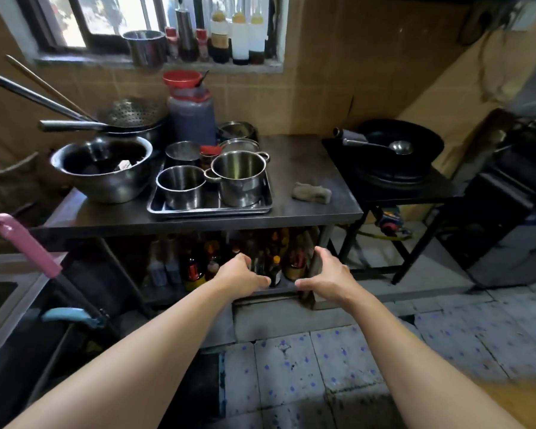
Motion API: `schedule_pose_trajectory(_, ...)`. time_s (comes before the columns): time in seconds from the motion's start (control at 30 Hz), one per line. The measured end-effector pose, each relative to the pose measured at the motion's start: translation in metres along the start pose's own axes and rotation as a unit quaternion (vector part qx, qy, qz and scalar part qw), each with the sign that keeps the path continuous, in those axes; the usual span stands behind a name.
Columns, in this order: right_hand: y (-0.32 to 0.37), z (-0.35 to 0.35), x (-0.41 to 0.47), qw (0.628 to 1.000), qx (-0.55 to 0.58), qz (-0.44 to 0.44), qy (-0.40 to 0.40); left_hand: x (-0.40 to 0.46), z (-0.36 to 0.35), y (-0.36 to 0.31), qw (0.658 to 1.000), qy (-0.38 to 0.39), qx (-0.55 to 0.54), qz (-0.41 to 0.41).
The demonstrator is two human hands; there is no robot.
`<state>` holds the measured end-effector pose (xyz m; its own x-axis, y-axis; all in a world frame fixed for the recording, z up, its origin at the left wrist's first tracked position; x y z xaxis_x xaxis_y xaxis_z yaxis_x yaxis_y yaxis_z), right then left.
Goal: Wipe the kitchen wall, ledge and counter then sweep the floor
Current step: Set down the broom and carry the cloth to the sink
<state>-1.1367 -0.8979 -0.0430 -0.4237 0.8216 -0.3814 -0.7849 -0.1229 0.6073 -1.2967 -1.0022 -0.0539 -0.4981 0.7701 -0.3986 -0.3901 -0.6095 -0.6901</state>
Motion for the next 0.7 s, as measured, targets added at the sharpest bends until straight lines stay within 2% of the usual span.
schedule_pose_trajectory(0.2,0.011,0.019,0.061,0.999,0.012,-0.034,-0.021,0.074,0.012,-0.031,0.999,0.024,-0.033,-0.024)
schedule_pose_trajectory(0.53,0.024,0.055,0.171,0.993,0.056,-0.091,-0.054,0.189,0.026,-0.077,0.997,0.056,-0.021,-0.038)
schedule_pose_trajectory(0.7,0.024,0.068,0.23,0.992,0.061,-0.1,-0.045,0.245,0.023,-0.104,0.998,0.039,-0.006,-0.047)
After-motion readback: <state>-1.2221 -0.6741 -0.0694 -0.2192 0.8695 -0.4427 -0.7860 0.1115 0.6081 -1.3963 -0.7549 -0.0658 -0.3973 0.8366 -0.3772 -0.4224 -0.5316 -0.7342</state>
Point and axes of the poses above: each hand's wrist, its own x-axis towards the middle knuckle, its own z-axis out of the back of the hand, y = z × x, the point moved 6 cm from there along x, towards the middle knuckle, and after that the axes turned 5 degrees about -z, right-handed, at the moved point
